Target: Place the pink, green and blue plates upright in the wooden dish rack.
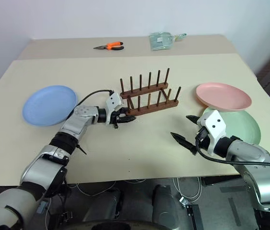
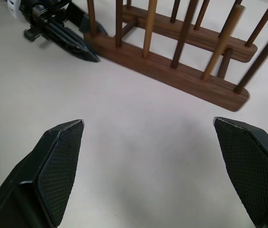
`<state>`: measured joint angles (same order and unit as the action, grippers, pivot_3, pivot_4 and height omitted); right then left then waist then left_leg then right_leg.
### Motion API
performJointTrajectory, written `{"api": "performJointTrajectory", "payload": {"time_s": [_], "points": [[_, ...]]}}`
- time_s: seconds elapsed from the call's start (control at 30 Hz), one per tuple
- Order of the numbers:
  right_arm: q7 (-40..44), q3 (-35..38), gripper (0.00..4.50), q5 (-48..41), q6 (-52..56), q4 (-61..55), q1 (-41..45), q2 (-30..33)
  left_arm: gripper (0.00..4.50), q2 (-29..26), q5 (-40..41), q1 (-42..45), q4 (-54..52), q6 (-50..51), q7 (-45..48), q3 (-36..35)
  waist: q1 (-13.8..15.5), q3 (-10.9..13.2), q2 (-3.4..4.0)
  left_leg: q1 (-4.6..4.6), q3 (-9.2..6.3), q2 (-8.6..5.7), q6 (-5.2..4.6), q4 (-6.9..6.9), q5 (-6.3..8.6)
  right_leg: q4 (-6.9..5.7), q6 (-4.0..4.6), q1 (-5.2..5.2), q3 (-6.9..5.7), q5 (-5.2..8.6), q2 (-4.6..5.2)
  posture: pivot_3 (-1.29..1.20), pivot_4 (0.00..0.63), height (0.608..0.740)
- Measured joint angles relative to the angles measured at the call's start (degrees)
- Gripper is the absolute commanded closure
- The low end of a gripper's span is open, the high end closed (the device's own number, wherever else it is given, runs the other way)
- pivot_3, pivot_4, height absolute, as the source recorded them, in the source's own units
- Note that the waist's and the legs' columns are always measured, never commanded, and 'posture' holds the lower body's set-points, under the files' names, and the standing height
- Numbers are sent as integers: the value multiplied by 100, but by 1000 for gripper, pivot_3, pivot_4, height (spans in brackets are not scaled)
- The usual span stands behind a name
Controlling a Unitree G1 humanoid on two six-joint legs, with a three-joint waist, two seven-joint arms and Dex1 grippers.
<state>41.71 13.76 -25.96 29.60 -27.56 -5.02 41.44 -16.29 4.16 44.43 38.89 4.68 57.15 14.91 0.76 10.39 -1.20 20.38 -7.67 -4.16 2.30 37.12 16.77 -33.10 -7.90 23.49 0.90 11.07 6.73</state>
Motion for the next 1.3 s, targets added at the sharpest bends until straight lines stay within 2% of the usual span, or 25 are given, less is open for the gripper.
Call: {"api": "performJointTrajectory", "payload": {"time_s": [0.27, 0.43, 0.5, 0.53, 0.6, 0.63, 0.7, 0.77, 0.83, 0.93, 1.07, 1.3], "points": [[374, 10, 0, 40, 35, -9, -553, 373, 3714, -441, 109, -648, -1436, 422, 1123, 199, 4, 1, 1, 0, 0, 1, -3, 0, 2, 0, 2, -1, 0, 3, 0, 0, 150, 740], [489, 74, 0, 88, -7, 81, -646, 440, 1328, -676, -37, -669, -1610, 512, 1258, 369, -3, 1, 1, 0, 0, 2, -3, -1, 2, 0, 2, 0, 1, 3, 0, 0, 150, 740], [492, 99, 570, 114, -18, 168, -643, 454, 297, -734, -120, -671, -1653, 507, 1152, 379, 0, 1, 1, 0, -1, 2, -3, -1, 2, 0, 1, 0, 0, 3, 0, 0, 150, 740], [485, 101, 862, 142, -26, 198, -641, 454, 288, -778, -151, -679, -1685, 516, 1079, 382, -2, 1, 1, -1, -1, 2, -3, -1, 2, -1, 1, 0, 0, 3, 0, 0, 150, 740], [464, 102, 1826, 243, -35, 210, -644, 461, 288, -973, -173, -812, -1911, 635, 953, 333, -21, -1, 3, -4, 1, 5, -3, -5, 2, -1, 1, 0, 1, 3, -1, 0, 150, 740], [465, 101, 2276, 275, -37, 211, -652, 468, 549, -1075, -123, -920, -2080, 764, 918, 277, -34, -1, 4, -6, 1, 7, -3, -7, 3, -1, 1, 0, 1, 3, -2, 0, 150, 740], [465, 85, 3327, 330, -29, 209, -683, 470, 1344, -1369, 96, -1324, -2638, 1272, 890, -5, -73, -2, 5, -8, 1, 11, -4, -14, 4, -4, 1, 2, 1, 3, -6, 0, 150, 740], [450, 7, 4365, 398, -22, 215, -686, 469, 2278, -1689, 415, -1817, -3379, 1923, 904, -283, -136, -3, 8, -7, -3, 14, -5, -16, 4, -6, -1, 4, 1, 6, -5, 0, 150, 740], [372, -202, 4500, 569, -38, 287, -569, 462, 3297, -1765, 603, -2236, -4113, 2477, 816, -337, -135, -2, 9, -5, -3, 12, -5, -14, 4, -3, 10, 2, 2, 14, 2, 0, 150, 740], [150, -695, 4500, 1047, -347, 642, -140, 349, 3297, -1339, 652, -2610, -4834, 2909, 361, -96, -64, 0, 5, -1, -6, 9, -5, 2, 4, 2, 13, -7, 3, 16, 8, 0, 150, 740], [-159, -1327, 4500, 1640, -685, 1340, 533, 9, 3297, -627, 219, -2570, -4956, 2956, -692, 311, 27, -1, 4, -3, -8, -2, -4, 7, 3, 1, 13, -13, 2, 16, 7, 0, 150, 740], [-842, -1788, 4500, 2456, -1178, 2598, 1711, -479, 3297, 473, -268, -1847, -3720, 2705, -2373, 380, -3, -6, 1, -17, -10, -5, 1, 13, -2, -10, 8, -23, 2, 6, -1, 0, 150, 740]]}}
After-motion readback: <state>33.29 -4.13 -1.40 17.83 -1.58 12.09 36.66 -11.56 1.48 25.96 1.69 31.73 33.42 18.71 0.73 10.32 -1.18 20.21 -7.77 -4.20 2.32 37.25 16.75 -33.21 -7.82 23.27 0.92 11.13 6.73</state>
